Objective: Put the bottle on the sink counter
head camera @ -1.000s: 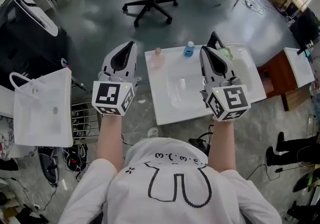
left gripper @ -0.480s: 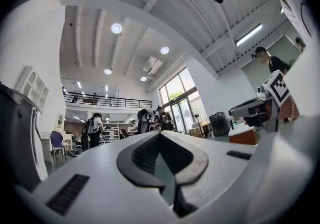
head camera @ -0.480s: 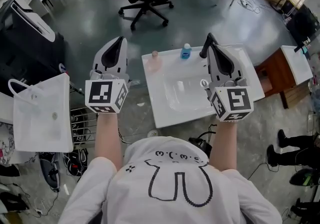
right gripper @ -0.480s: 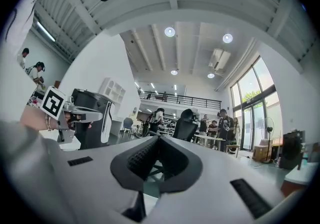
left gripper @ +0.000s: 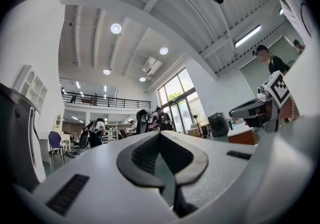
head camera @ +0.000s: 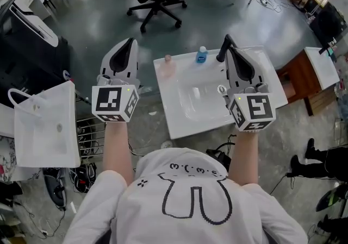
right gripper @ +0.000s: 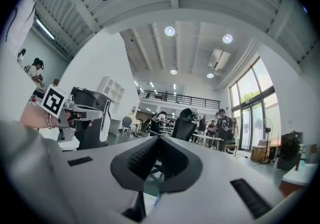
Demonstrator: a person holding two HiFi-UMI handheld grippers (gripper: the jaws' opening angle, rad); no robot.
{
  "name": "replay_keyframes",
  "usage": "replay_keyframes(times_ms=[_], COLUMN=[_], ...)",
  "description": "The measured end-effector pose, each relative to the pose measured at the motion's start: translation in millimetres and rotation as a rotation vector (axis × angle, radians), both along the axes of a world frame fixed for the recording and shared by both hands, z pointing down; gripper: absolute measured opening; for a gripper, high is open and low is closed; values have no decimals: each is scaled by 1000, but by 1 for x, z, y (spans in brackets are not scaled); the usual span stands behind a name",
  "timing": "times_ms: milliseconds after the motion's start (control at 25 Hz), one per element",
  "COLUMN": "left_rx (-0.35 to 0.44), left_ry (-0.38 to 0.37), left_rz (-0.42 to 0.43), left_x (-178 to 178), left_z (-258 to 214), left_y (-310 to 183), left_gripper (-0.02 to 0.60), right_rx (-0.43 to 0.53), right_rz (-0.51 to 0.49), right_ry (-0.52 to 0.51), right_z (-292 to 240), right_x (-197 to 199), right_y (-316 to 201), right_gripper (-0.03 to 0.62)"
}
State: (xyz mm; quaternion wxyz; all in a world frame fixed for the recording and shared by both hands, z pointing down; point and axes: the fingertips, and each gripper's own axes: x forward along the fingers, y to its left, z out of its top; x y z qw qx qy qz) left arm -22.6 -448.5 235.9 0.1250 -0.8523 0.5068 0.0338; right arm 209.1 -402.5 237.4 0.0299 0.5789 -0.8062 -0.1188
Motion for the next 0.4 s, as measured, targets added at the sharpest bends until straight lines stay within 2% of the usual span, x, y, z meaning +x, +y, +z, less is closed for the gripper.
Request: replay_keyframes(times_ms=[400], left_rx=[6], left_ry=[-2], left_rz=[15], left_x=[5], left_z=[-3], left_y=[-2], left_gripper=[9], right_rx=[1], right_rz=[1], right_ry=[16], right_z=[-1], right_x=[1], right_y=[-3], right_gripper=[29])
